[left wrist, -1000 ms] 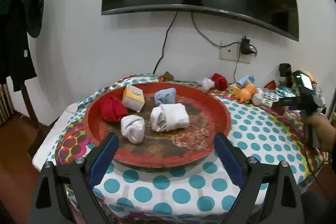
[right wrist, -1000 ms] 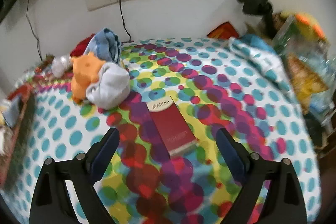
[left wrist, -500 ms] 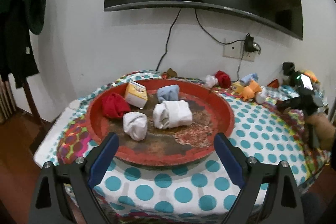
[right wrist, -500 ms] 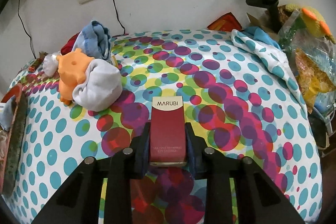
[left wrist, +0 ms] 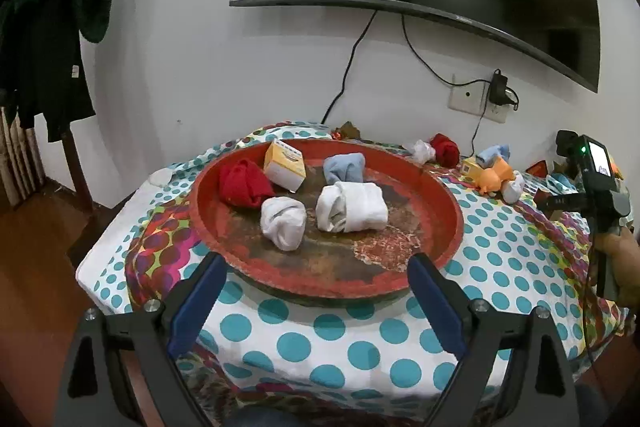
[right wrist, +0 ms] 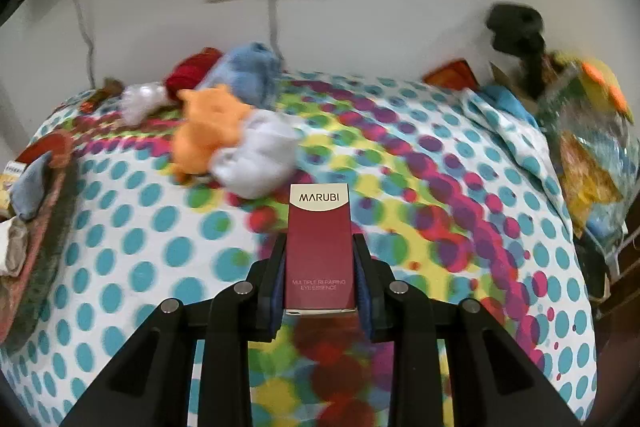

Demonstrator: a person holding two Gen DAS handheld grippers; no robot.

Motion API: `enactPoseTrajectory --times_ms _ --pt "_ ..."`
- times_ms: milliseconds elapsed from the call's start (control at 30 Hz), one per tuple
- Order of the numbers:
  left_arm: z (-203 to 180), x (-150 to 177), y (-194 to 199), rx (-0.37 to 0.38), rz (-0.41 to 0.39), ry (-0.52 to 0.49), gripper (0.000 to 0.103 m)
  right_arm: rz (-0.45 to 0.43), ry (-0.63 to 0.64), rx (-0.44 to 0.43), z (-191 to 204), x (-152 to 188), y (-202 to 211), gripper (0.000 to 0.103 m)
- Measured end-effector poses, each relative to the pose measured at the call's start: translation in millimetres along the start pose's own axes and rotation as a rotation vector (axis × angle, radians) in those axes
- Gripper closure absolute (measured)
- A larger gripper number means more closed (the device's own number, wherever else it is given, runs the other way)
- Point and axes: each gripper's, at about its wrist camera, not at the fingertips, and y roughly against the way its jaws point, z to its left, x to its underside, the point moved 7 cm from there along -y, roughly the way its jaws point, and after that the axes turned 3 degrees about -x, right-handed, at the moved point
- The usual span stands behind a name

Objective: Organize objects
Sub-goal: 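Carry the red MARUBI box with the right gripper over the tray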

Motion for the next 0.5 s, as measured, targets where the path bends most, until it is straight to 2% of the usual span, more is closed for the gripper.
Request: enactPoseTrajectory --times_ms 500 --pt "5.5 -3.1 0.9 -0.025 -0.01 0.0 0.009 -0.08 0.162 -0.16 132.5 -20.1 50.5 0.075"
